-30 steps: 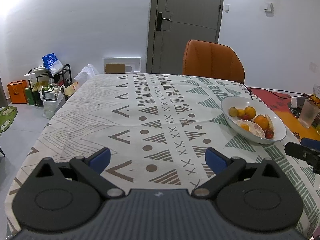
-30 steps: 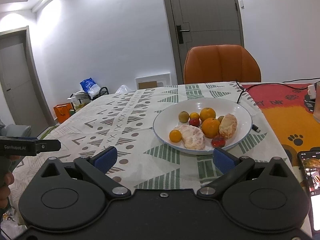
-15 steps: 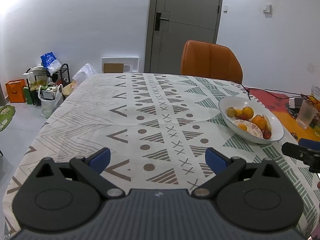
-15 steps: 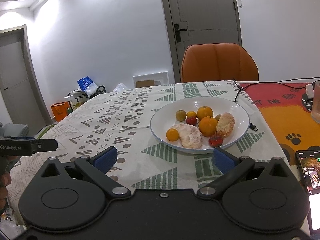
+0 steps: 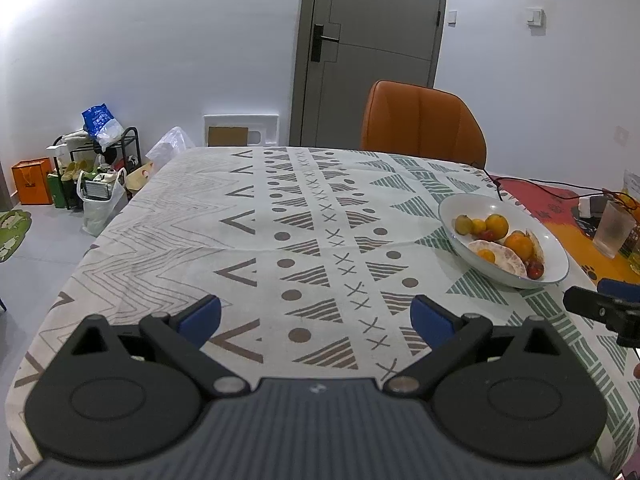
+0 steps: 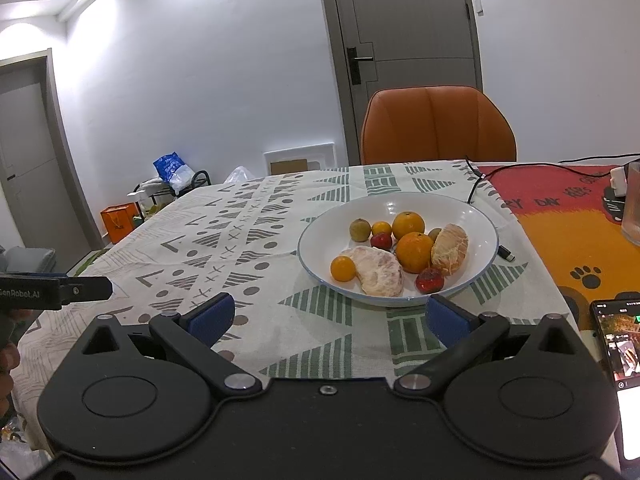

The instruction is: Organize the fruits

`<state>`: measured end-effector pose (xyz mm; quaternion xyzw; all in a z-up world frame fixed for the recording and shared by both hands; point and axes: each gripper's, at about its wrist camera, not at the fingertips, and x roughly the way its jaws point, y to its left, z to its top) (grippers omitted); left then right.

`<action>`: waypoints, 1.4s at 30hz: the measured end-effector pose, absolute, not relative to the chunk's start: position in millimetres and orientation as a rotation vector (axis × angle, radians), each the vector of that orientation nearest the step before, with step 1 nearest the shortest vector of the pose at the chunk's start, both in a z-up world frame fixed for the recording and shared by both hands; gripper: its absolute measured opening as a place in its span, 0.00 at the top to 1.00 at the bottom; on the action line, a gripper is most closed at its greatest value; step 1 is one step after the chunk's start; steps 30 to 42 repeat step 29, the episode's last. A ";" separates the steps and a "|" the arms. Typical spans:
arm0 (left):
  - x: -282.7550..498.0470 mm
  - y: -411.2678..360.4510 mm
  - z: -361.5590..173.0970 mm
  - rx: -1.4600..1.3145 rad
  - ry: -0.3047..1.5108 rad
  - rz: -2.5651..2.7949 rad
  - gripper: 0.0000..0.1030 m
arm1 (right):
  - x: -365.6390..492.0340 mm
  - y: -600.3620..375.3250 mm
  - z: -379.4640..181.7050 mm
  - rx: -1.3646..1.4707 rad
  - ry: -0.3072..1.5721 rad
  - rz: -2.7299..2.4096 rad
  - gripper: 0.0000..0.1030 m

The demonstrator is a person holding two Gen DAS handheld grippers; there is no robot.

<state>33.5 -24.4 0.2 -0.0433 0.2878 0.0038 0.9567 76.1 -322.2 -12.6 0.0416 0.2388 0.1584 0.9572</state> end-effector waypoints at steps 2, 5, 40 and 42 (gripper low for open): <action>33.6 -24.2 0.1 -0.088 0.584 0.008 0.03 | 76.5 -322.1 -12.7 0.087 0.484 0.322 0.00; 33.5 -24.0 0.5 -0.091 0.581 0.005 0.03 | 76.9 -321.9 -12.6 0.084 0.485 0.320 0.00; 31.6 -31.9 1.2 -0.069 0.575 -0.044 0.03 | 77.3 -322.1 -16.6 0.080 0.491 0.307 0.00; 31.6 -31.9 1.2 -0.069 0.575 -0.044 0.03 | 77.3 -322.1 -16.6 0.080 0.491 0.307 0.00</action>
